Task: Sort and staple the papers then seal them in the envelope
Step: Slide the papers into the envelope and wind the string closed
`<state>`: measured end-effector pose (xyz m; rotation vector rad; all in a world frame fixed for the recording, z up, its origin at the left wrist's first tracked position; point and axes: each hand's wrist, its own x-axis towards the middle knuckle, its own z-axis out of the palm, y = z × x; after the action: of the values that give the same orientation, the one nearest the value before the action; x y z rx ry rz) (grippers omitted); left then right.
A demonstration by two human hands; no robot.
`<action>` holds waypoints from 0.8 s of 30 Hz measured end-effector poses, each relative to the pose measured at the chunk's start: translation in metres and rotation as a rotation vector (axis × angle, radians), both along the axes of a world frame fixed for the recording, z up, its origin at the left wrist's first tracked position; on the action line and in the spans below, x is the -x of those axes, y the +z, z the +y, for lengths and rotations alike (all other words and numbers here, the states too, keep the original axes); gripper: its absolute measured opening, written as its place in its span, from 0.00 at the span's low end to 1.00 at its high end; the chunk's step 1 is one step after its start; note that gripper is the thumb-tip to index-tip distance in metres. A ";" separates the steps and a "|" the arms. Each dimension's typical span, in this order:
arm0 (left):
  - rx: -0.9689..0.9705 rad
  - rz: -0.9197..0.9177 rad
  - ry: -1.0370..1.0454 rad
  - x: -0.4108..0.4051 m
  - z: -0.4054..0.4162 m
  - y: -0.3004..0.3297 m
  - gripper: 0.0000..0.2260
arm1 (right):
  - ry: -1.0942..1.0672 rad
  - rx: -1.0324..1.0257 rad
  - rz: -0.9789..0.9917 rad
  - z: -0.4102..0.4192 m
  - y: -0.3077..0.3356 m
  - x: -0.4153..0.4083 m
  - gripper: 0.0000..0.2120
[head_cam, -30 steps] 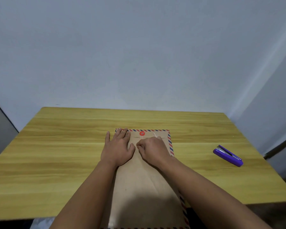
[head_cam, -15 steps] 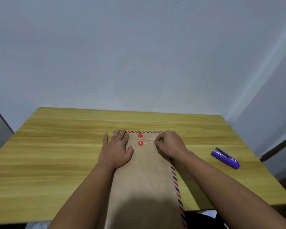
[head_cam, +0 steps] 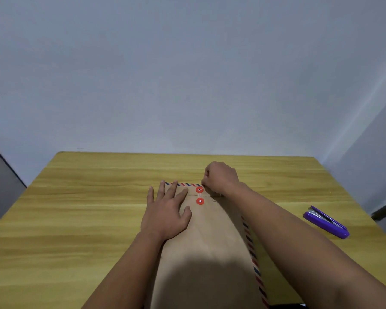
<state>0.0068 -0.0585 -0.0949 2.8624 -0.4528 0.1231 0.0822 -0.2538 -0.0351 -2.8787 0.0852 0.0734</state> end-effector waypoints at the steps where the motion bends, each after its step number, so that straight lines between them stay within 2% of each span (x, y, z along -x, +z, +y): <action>1: -0.005 0.000 -0.001 0.000 0.000 0.000 0.31 | 0.023 0.027 0.000 0.005 -0.001 -0.002 0.02; 10: 0.011 0.040 0.018 0.001 -0.001 0.004 0.30 | 0.168 0.180 -0.095 0.044 -0.009 0.028 0.05; 18: -0.012 0.053 0.027 0.002 -0.001 0.004 0.33 | 0.406 0.378 -0.239 0.012 -0.014 0.076 0.12; 24: -0.014 0.066 0.037 0.002 -0.002 0.007 0.33 | 0.443 0.572 -0.272 -0.018 -0.014 0.100 0.12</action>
<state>0.0045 -0.0608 -0.0879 2.8793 -0.3893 0.0317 -0.0180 -0.2722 -0.0487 -3.3740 -0.6903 -0.3081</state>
